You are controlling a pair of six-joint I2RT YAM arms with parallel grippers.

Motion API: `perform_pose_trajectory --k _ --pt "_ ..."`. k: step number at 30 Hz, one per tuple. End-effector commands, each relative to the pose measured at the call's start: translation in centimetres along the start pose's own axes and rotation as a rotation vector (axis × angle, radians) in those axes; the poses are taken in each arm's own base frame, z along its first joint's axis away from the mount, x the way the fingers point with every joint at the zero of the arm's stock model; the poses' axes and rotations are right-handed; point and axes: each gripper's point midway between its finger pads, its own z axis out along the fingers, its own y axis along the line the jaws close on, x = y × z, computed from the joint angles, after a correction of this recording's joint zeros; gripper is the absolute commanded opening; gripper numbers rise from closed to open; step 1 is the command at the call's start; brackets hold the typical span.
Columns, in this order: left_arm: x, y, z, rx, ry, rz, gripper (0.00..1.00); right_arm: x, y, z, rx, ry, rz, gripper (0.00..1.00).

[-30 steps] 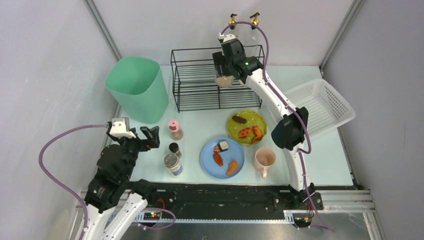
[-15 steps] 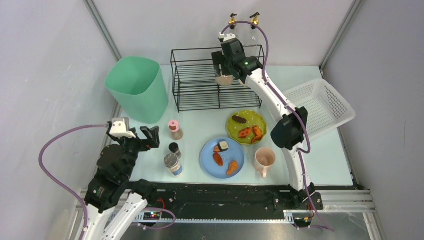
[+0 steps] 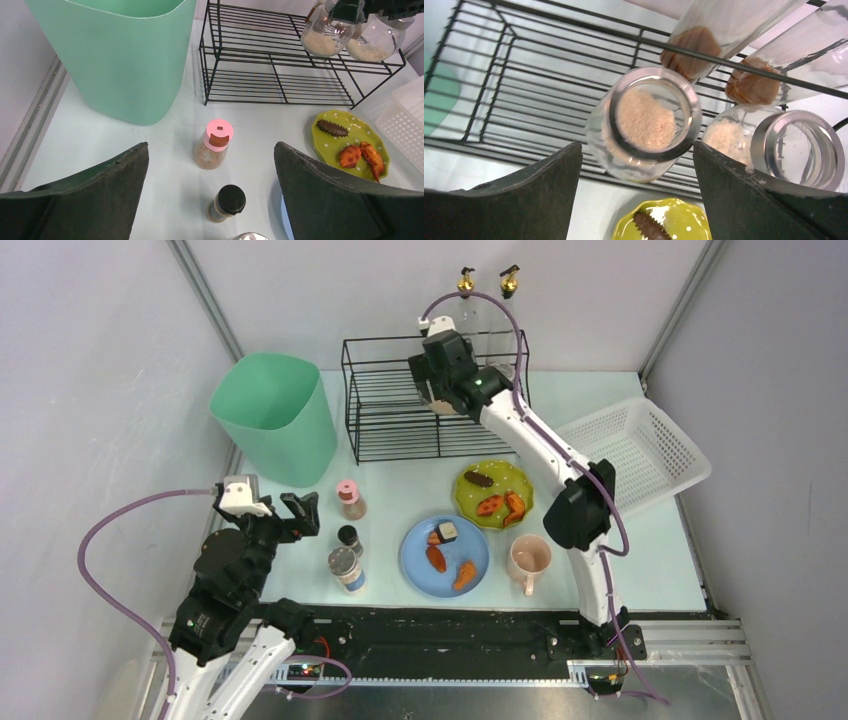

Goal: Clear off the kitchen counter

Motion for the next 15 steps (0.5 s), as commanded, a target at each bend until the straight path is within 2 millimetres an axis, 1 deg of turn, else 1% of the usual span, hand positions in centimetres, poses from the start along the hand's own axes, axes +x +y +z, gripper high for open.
perform_pose_trajectory --k 1,2,3,4,5,6,7,8,9,10,11,13,14,15 --pt "-0.2 -0.2 0.3 0.0 -0.005 -0.01 0.98 -6.3 1.2 -7.7 -0.014 -0.207 0.0 0.85" --pt "-0.2 -0.1 0.3 -0.001 -0.008 -0.011 0.98 -5.7 2.5 -8.1 -0.037 -0.204 -0.02 0.85" --pt "-0.2 -0.1 0.3 0.0 -0.008 -0.011 0.98 -6.1 2.8 -9.4 -0.055 -0.223 -0.026 0.85" --pt "-0.2 -0.1 0.3 -0.002 -0.01 -0.012 0.98 -5.1 4.2 -9.7 -0.085 -0.214 -0.049 0.85" --pt "-0.2 0.0 0.2 -0.004 -0.012 -0.012 0.98 -5.4 4.7 -11.0 -0.121 -0.23 -0.057 0.85" --pt "-0.3 0.0 0.2 -0.006 -0.014 -0.013 0.98 -4.2 6.2 -11.5 -0.159 -0.216 -0.084 0.85" --pt "-0.3 0.0 0.2 -0.005 -0.016 -0.013 0.98 -4.1 7.0 -12.5 -0.197 -0.223 -0.094 0.84" --pt "-0.3 0.1 0.2 -0.007 -0.018 -0.014 0.98 -2.7 8.4 -12.8 -0.23 -0.207 -0.117 0.84" --pt "-0.4 0.1 0.1 -0.008 -0.02 -0.015 0.98 -2.5 9.5 -13.9 -0.265 -0.216 -0.126 0.84" --pt "-0.4 0.1 0.1 -0.009 -0.02 -0.015 0.98 -1.5 10.0 -13.9 -0.273 -0.197 -0.138 0.84" --pt "-0.4 0.1 0.1 -0.009 -0.02 -0.016 0.98 -1.0 10.8 -14.6 -0.292 -0.193 -0.146 0.84" --pt "-0.4 0.1 0.1 -0.011 -0.021 -0.016 0.98 0.6 12.0 -15.3 -0.323 -0.162 -0.162 0.84" --pt "-0.4 0.2 0.1 -0.012 -0.021 -0.016 0.98 1.0 12.6 -15.6 -0.345 -0.155 -0.159 0.84" --pt "-0.4 0.2 0.1 -0.016 -0.023 -0.017 0.98 1.9 13.5 -16.3 -0.376 -0.146 -0.172 0.84"
